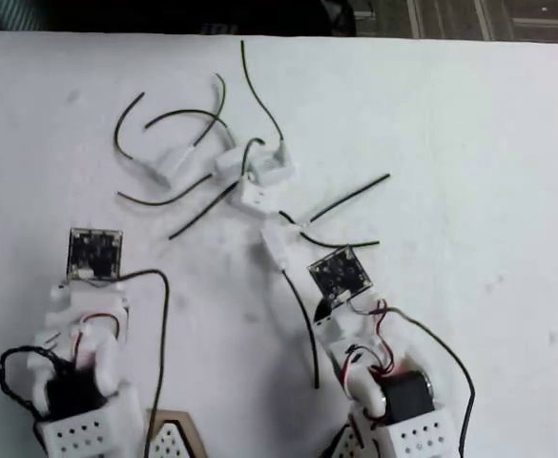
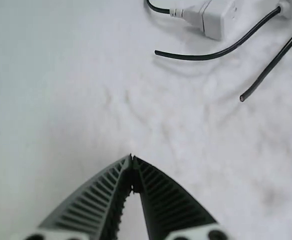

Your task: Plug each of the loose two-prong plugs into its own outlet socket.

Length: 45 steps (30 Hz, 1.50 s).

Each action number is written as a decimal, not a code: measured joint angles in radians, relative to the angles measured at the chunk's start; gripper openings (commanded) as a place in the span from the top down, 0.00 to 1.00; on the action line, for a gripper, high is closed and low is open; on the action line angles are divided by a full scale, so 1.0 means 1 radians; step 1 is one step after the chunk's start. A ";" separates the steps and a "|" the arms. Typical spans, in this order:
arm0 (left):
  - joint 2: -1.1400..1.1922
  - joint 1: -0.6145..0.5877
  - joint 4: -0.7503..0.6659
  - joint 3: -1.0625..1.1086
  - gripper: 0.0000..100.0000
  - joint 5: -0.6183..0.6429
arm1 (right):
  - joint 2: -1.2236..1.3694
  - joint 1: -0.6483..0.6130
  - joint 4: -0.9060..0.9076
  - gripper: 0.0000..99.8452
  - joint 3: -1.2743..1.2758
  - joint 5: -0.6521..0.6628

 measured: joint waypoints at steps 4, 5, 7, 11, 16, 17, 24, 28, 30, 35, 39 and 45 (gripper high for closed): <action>-0.054 0.000 0.012 0.015 0.97 0.000 | -0.002 0.055 0.000 0.98 0.035 0.002; -0.055 0.005 0.012 0.018 0.97 0.000 | -0.002 0.069 0.000 0.98 0.035 0.002; -0.058 0.032 0.012 0.032 0.97 0.000 | -0.002 0.097 0.000 0.98 0.035 0.002; -0.058 0.101 -0.015 0.103 0.97 0.000 | -0.002 0.135 0.012 0.98 0.035 0.002; -0.058 0.127 -0.041 0.121 0.97 0.000 | -0.002 0.138 0.083 0.98 0.035 0.002; -0.060 0.130 -0.026 0.121 0.97 0.000 | -0.002 0.138 0.086 0.98 0.035 0.002; -0.058 0.133 0.112 0.121 0.97 0.005 | -0.002 0.138 0.087 0.98 0.035 0.002; -0.058 0.133 0.180 0.121 0.97 0.005 | -0.002 0.138 0.087 0.98 0.035 0.002; -0.058 0.133 0.187 0.121 0.97 0.005 | -0.002 0.138 0.091 0.98 0.035 0.002; -0.058 0.133 0.189 0.121 0.97 0.005 | -0.002 0.138 0.124 0.98 0.035 0.002; -0.058 0.133 0.189 0.121 0.97 0.005 | -0.002 0.138 0.124 0.98 0.035 0.002; -0.058 0.133 0.189 0.121 0.97 0.005 | -0.002 0.138 0.124 0.98 0.035 0.002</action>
